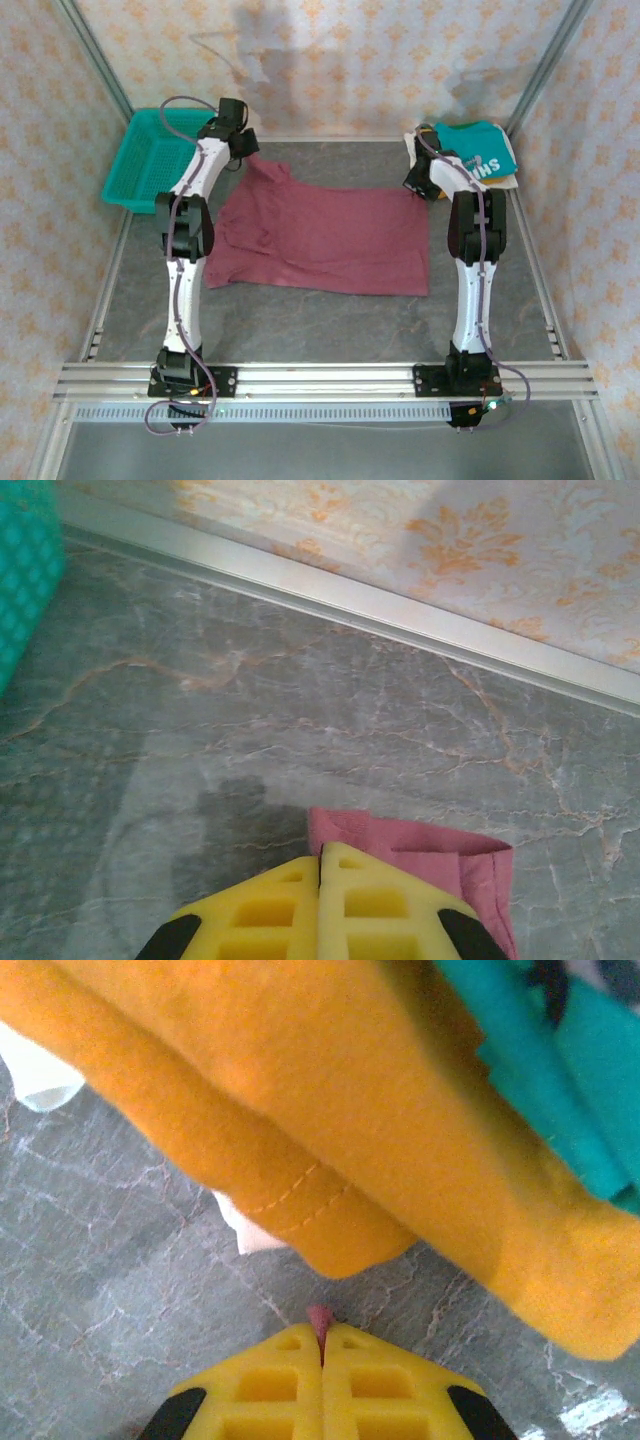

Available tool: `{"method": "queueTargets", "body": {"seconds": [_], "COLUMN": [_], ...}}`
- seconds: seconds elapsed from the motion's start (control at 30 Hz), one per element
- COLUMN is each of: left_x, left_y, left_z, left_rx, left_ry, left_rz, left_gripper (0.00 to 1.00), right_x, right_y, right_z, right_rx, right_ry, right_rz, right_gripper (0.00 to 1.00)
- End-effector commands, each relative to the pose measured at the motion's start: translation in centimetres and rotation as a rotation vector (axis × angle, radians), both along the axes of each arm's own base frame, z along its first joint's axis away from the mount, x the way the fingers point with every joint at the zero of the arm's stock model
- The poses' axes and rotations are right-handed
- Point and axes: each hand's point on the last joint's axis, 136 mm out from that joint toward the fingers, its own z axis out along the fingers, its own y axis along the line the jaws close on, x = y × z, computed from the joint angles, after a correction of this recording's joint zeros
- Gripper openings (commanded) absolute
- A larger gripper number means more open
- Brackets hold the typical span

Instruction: Fold and stack the t-shirts

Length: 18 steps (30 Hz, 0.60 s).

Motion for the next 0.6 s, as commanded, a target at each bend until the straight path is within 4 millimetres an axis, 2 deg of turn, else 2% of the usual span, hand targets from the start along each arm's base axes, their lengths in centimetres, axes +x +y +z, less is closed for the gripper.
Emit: {"method": "queueTargets", "body": {"seconds": [0.0, 0.13, 0.23, 0.33, 0.43, 0.57], "left_x": [0.0, -0.5, -0.5, 0.0, 0.4, -0.4], "left_y": [1.8, 1.6, 2.3, 2.8, 2.3, 2.7], "left_z": [4.8, 6.3, 7.5, 8.0, 8.3, 8.9], "left_rx": [0.026, 0.037, 0.069, 0.074, 0.064, 0.094], "left_ry": [-0.107, -0.123, -0.144, -0.164, -0.16, -0.16], "left_rz": [0.008, -0.027, -0.021, -0.026, -0.048, -0.044], "left_gripper": [0.0, 0.0, 0.0, 0.0, 0.0, 0.0], "right_x": [-0.5, 0.8, 1.6, 2.1, 2.5, 2.2], "right_y": [0.4, 1.3, 1.9, 1.9, 1.8, 1.1], "right_z": [2.2, 4.4, 5.9, 6.3, 6.7, 7.5], "right_rx": [-0.031, -0.05, -0.053, -0.062, -0.068, -0.091], "right_ry": [-0.025, -0.109, -0.163, -0.182, -0.2, -0.233], "right_rz": [0.026, 0.077, 0.102, 0.098, 0.092, 0.073], "right_gripper": [0.01, 0.0, 0.0, 0.0, 0.0, 0.0]}}
